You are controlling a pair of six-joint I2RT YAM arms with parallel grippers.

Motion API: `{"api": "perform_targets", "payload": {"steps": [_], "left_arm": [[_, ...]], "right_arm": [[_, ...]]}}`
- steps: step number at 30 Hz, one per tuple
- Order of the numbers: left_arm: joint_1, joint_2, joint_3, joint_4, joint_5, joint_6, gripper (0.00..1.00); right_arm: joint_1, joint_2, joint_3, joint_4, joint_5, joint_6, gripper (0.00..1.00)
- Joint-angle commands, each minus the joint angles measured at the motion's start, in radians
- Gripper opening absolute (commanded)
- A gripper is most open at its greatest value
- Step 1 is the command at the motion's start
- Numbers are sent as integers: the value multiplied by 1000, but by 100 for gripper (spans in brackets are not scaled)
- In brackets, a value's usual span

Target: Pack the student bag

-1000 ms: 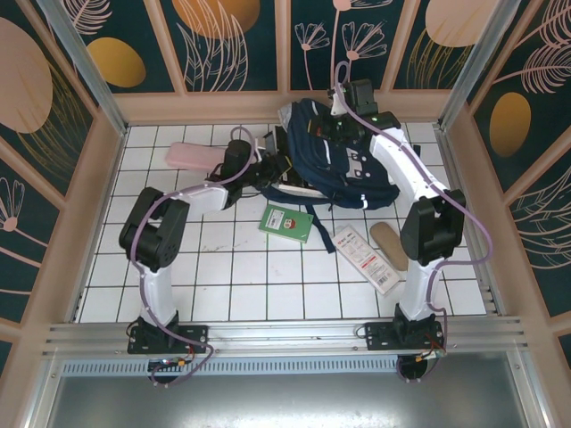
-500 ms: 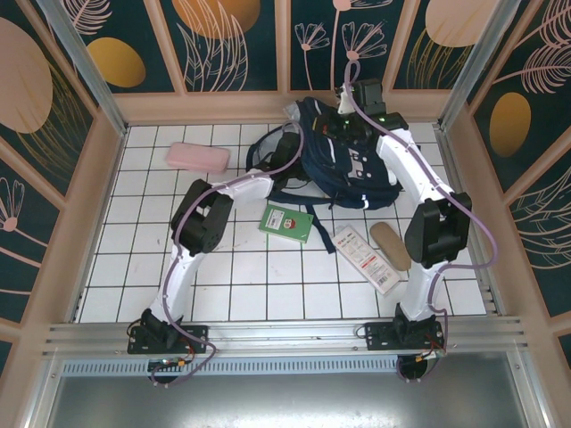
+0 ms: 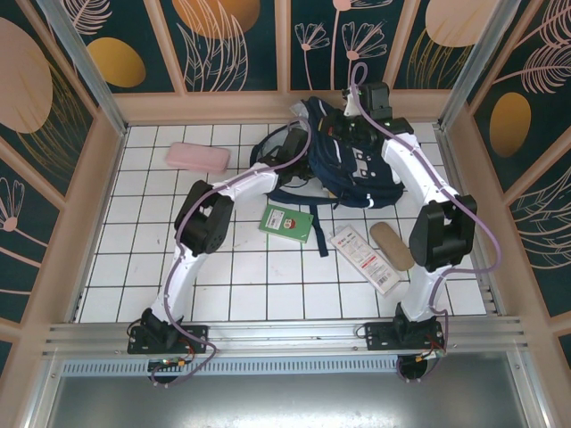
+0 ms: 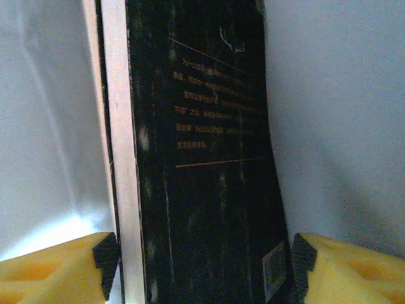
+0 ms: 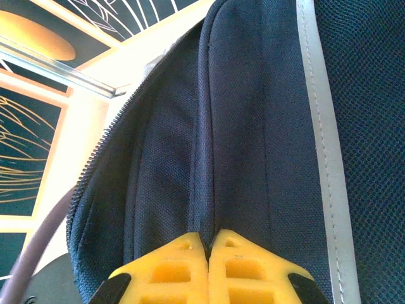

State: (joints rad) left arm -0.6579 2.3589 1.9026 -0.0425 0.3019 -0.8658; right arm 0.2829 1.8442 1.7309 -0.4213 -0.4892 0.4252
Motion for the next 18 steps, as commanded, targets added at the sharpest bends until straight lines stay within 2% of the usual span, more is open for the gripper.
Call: {"api": "perform_targets", "payload": {"steps": [1,8,13,15,17,18], "left_arm": [[-24,-143,-29,-88,-62,93,76],[-5,-347,-246,-186,-206,172,79],[48,-516,-456,-189,-243,175,79],[74,-578,-531,-185,-246,169,79],[99,-636,-594,-186,-241,173,79],[108,-654,-614,-190,-240,178,79]], "right_arm": [[2,-76,-27,81,-39,-29,0],[1,-61,-98,75,82,-80,0],[4,-50,-129,93,110,-80,3],[7,-49,-140,94,132,-77,7],[13,-49,-146,89,159,-65,19],[17,-50,-152,88,171,-62,21]]}}
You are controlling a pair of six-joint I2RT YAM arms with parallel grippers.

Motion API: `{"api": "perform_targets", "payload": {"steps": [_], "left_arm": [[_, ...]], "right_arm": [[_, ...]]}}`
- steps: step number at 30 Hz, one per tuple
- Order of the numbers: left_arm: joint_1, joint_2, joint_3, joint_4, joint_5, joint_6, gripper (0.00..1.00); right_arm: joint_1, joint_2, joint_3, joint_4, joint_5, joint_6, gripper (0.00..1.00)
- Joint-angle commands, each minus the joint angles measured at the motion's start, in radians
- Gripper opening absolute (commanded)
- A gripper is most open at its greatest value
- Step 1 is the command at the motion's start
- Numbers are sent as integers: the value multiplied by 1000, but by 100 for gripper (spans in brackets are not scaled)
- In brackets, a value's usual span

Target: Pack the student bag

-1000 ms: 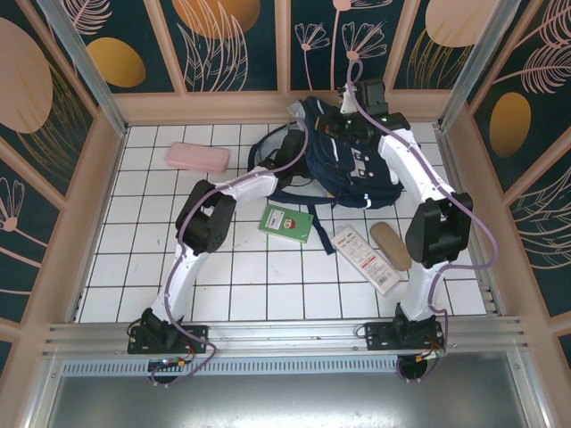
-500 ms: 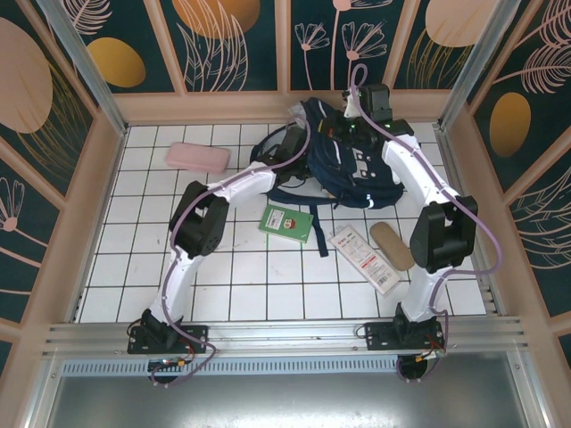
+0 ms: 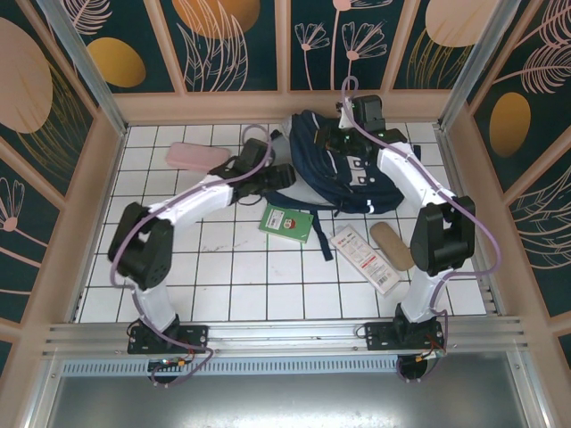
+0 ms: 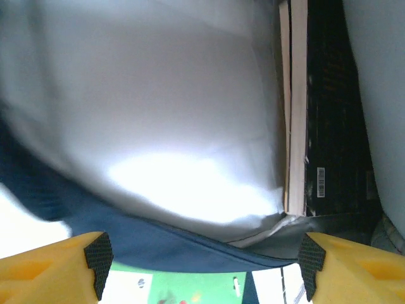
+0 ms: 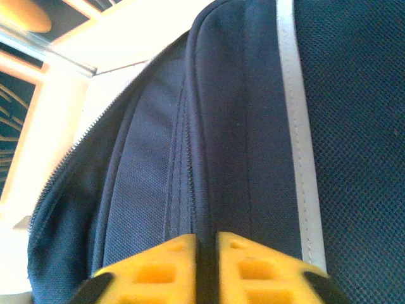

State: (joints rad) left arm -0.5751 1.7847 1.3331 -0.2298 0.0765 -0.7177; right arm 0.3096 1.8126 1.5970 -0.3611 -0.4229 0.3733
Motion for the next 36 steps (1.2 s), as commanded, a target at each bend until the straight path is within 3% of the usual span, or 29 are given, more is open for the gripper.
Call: {"api": "perform_targets", "payload": {"steps": [1,4,8,16,22,28,36], "left_arm": [[33,-112,-60,-15,-19,36,79],[49,-161,-98,-43,-20,53,81],[54,-198,-149,-60,-19,70,80],[61,-183,-264,6,75,73,68],[61,-126,-307,61,155,92,59],[61,-36,-320,92,198,122,52],[61,46,-319,107,203,142,48]], "right_arm": [[-4,-21,-25,27,128,-3,23],[6,-24,-38,6,195,16,46],[39,-72,-89,5,251,38,58],[201,-214,-259,-13,421,156,59],[324,-297,-491,79,434,335,58],[368,-284,-660,211,398,485,54],[393,-227,-749,276,423,586,51]]}}
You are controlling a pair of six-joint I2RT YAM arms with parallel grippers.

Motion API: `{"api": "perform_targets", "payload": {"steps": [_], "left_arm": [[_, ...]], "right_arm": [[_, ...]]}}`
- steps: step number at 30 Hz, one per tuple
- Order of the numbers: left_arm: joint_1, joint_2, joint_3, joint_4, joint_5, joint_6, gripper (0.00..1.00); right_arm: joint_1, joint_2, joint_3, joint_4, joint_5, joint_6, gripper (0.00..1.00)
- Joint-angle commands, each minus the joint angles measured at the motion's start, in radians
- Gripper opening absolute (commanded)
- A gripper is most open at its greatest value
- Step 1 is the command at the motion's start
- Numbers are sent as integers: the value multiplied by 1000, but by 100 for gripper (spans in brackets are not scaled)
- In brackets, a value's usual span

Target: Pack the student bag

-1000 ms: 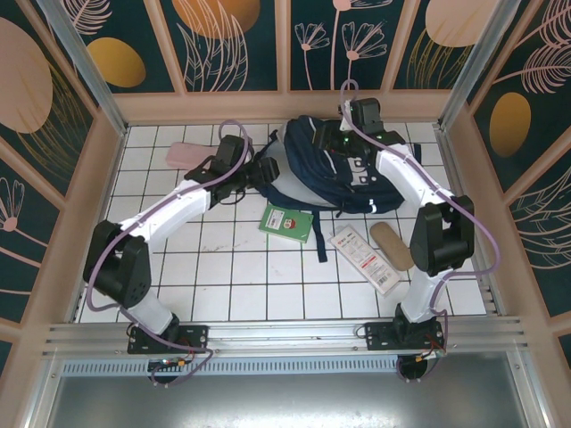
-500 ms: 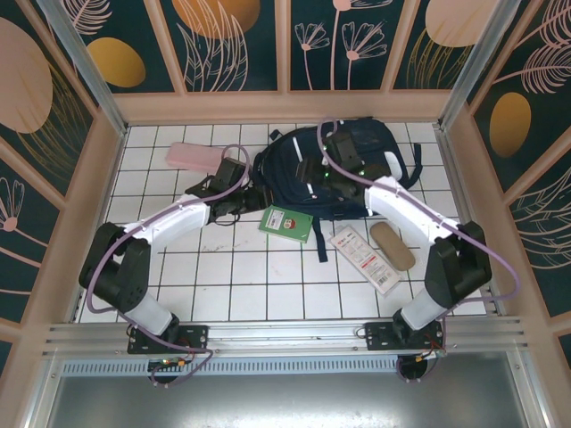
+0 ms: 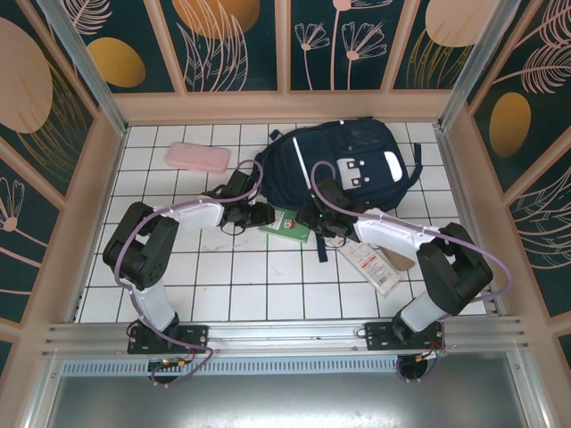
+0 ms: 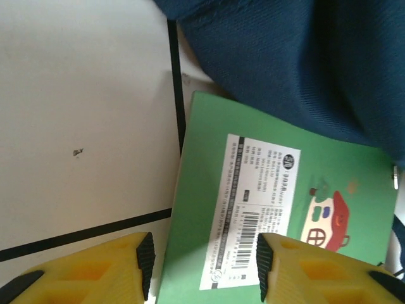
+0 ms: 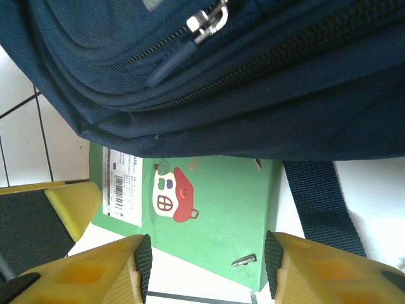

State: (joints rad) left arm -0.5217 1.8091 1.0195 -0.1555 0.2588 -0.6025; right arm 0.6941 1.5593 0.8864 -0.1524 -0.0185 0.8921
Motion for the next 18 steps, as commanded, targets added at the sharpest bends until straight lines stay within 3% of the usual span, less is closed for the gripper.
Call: {"api": "perform_targets", "payload": {"steps": [1,12,18], "left_arm": [[8,28,-7,32,20,29,47],[8,37,-59,65,49,3,43],[8,44,-79,86,79,-6,39]], "right_arm": [[8,36,-49,83,13,76,51],[20,161,-28,71,29,107,51],[21,197,-47,246,-58,78,49]]}}
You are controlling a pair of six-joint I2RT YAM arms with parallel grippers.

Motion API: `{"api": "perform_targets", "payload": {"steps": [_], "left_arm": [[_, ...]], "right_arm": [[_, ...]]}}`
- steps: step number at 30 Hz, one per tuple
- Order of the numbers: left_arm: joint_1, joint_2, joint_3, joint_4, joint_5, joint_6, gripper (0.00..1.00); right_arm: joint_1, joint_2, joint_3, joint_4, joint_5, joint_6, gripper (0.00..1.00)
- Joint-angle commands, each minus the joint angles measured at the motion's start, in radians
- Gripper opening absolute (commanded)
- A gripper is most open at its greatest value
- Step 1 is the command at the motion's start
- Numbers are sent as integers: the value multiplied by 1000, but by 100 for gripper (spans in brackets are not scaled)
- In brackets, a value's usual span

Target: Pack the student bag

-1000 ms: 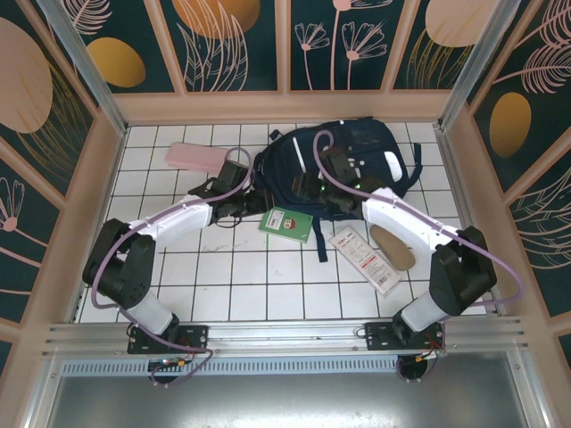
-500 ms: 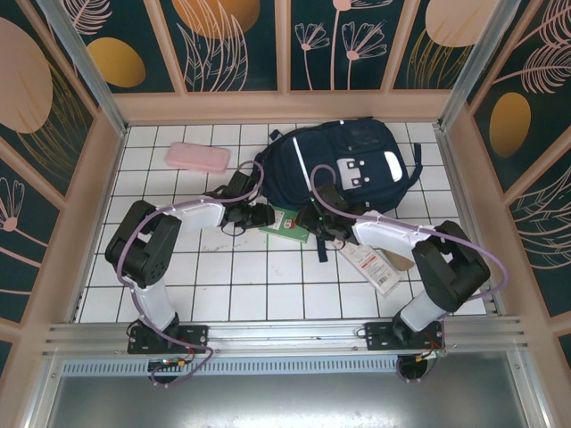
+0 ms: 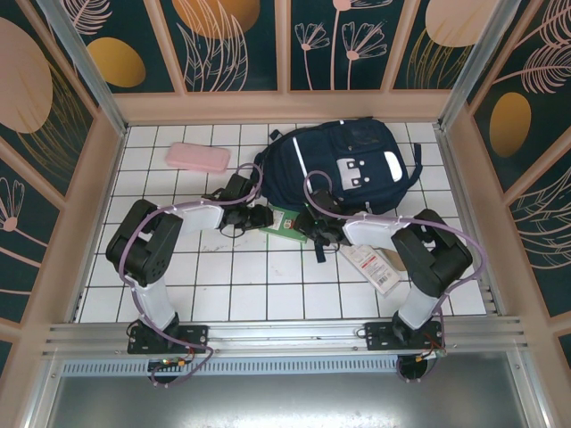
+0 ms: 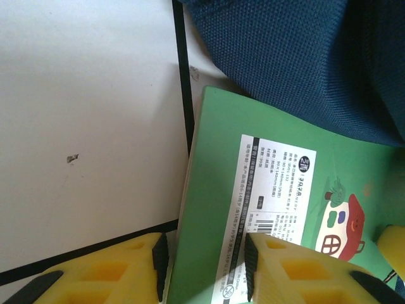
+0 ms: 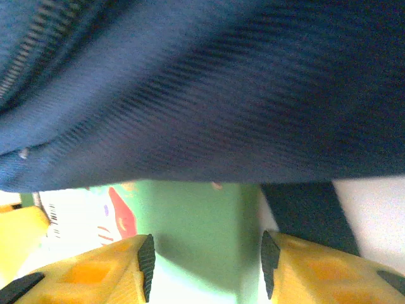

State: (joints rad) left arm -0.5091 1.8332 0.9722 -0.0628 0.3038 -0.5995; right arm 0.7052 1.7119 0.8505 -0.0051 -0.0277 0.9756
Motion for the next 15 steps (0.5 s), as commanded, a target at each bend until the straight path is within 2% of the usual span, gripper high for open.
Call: {"api": "perform_targets", "payload": {"steps": [1,6,10,15], "left_arm": [[-5,21,-35,-3,37,-11,39],[-5,24,-41,4,55,-14,37],[-5,21,-39,0,55,-8,37],[-5,22,-32,-13,48,2,37]], "right_arm": [[10,55,-8,118,-65,-8,49],[5,57,-26,261,-172,-14,43],[5,-22,-78,421,-244,-32,35],[4,-91,-101,497,-291,-50,33]]}}
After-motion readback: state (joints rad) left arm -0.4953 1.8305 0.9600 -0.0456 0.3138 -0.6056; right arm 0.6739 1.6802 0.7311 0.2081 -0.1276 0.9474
